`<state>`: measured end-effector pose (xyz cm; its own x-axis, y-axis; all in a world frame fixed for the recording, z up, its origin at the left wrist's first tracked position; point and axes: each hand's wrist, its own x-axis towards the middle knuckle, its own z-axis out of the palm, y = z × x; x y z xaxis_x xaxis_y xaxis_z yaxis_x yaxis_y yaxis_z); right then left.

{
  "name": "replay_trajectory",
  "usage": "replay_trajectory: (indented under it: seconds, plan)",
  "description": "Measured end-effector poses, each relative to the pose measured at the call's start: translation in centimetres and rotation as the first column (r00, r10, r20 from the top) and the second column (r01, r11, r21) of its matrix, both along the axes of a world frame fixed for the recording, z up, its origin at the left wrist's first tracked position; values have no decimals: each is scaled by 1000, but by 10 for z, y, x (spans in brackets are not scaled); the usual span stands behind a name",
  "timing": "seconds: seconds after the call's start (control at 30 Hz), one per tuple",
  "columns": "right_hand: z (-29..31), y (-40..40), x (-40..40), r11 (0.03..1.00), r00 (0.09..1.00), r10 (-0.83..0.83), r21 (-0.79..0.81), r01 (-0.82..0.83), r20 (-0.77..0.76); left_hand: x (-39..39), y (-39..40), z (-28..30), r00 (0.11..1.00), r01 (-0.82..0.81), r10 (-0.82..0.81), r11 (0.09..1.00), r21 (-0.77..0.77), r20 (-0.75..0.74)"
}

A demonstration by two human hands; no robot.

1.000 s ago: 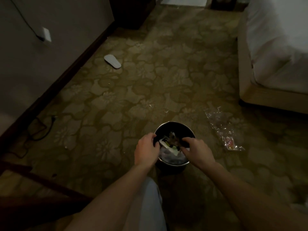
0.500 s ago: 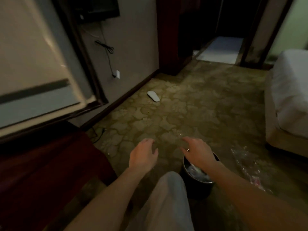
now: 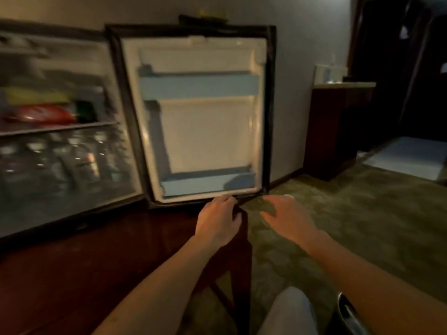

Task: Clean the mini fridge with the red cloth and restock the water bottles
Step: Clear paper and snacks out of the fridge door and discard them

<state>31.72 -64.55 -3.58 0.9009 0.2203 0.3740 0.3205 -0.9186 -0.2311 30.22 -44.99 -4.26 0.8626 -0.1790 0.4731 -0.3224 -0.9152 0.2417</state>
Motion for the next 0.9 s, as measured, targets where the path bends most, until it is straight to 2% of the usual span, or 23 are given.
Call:
replay_trajectory:
  seconds: [0.17, 0.57, 0.7, 0.9]
  plan:
    - [36, 86, 2, 986, 982, 167, -35, -165, 86, -25, 95, 34, 985, -154, 150, 988, 33, 89]
    - [90, 292, 11, 891, 885, 455, -54, -452, 104, -90, 315, 76, 868, -497, 488, 857, 134, 95]
    - [115, 340, 26, 849, 837, 528, -66, -524, 145, -83, 356, 96, 844, -536, 525, 834, 129, 111]
    - [160, 398, 65, 834, 806, 544, -41, -551, 232, -58, 401, 131, 826, -555, 523, 821, 133, 211]
